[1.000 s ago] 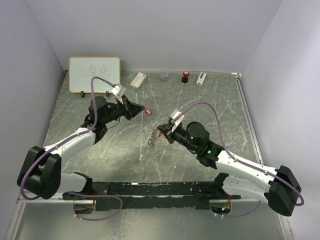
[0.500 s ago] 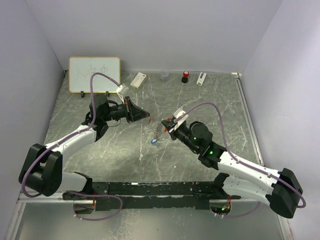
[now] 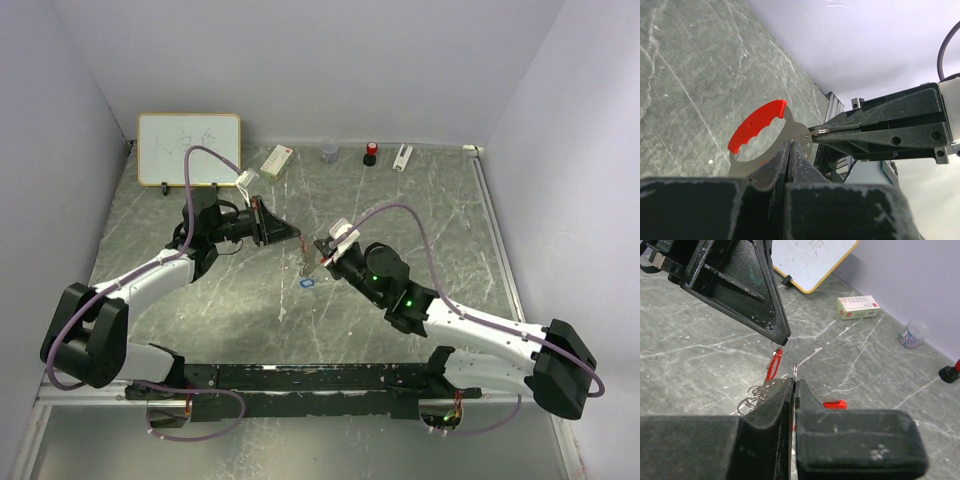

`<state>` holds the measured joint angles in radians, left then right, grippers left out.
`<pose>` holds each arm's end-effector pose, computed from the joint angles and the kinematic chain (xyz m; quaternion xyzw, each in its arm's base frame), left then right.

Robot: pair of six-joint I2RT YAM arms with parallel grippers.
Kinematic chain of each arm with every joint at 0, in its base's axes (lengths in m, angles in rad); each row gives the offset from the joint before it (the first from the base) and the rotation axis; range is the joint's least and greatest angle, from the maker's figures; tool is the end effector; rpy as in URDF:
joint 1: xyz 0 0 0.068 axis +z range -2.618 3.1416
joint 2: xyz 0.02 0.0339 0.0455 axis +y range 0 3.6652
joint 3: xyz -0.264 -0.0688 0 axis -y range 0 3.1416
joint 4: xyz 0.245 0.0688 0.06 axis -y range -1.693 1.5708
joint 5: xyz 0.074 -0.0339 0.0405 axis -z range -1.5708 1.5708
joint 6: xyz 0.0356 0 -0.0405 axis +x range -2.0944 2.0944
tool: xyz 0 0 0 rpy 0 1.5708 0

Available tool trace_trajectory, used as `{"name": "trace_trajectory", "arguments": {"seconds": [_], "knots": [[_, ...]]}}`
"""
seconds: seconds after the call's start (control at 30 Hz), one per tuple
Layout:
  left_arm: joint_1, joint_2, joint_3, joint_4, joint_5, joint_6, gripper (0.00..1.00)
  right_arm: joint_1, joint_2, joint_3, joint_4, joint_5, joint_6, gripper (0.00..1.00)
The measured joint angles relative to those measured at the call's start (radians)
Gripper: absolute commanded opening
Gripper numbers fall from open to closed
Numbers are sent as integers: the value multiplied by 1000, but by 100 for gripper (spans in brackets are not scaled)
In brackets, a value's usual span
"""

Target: Put the keys on the keyring

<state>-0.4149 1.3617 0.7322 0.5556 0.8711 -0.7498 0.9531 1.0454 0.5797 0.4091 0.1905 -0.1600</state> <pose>0.2592 -0.1439 0.2689 0.1724 0.7029 -0.5975 0.3452 0.1458 0.1936 0.2793 -0.3268 0.6489 0.2003 0.6573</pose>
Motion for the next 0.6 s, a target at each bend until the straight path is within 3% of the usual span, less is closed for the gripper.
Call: {"name": "trace_trajectory", "arguments": {"seconds": [0.6], "knots": [[-6, 26, 0, 40, -2, -79, 7, 68, 61, 28, 52, 106, -57, 0]]}}
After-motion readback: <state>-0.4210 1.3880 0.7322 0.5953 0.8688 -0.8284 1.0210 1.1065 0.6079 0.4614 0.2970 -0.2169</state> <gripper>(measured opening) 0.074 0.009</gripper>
